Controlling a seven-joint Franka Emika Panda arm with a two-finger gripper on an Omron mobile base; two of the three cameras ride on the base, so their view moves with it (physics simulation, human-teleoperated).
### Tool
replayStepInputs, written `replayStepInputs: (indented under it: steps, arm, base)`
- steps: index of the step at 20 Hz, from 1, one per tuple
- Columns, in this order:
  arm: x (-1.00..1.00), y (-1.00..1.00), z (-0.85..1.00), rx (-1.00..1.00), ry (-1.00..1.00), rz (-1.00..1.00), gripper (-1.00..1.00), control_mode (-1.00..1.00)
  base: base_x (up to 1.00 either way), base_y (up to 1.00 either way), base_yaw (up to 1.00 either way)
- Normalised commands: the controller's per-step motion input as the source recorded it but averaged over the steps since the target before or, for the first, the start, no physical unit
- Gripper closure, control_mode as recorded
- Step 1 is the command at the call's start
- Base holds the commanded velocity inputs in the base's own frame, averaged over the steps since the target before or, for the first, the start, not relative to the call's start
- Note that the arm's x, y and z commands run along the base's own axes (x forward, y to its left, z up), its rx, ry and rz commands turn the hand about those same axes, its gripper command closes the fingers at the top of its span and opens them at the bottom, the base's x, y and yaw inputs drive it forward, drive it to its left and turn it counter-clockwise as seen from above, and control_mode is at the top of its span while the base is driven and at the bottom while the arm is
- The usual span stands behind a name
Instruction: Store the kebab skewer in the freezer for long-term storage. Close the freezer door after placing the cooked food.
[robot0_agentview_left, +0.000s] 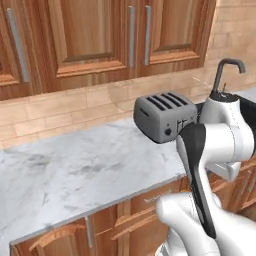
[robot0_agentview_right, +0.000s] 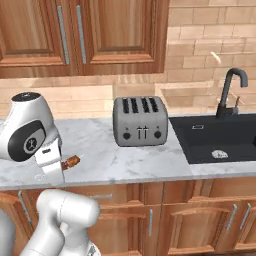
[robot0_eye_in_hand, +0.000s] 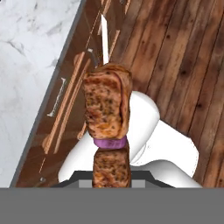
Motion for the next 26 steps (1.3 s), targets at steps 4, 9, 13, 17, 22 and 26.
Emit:
replayStepInputs:
  steps: [4, 9, 13, 17, 22, 26]
  arm:
    - [0.0, 0.0, 0.0, 0.0, 0.0, 0.0, 1.0, 1.0]
    - [0.0, 0.0, 0.0, 0.0, 0.0, 0.0, 1.0, 1.0]
    - [0.0, 0.0, 0.0, 0.0, 0.0, 0.0, 1.0, 1.0]
    - [0.0, 0.0, 0.0, 0.0, 0.0, 0.0, 1.0, 1.0]
    - [0.0, 0.0, 0.0, 0.0, 0.0, 0.0, 1.0, 1.0]
    - [0.0, 0.0, 0.0, 0.0, 0.0, 0.0, 1.0, 1.0]
  base:
    - [-0.12, -0.16, -0.78]
    - [0.0, -0.52, -0.83]
    - [0.0, -0.51, -0.84]
    - [0.0, -0.3, -0.83]
    - [0.02, -0.34, -0.84]
    - [0.09, -0.4, -0.82]
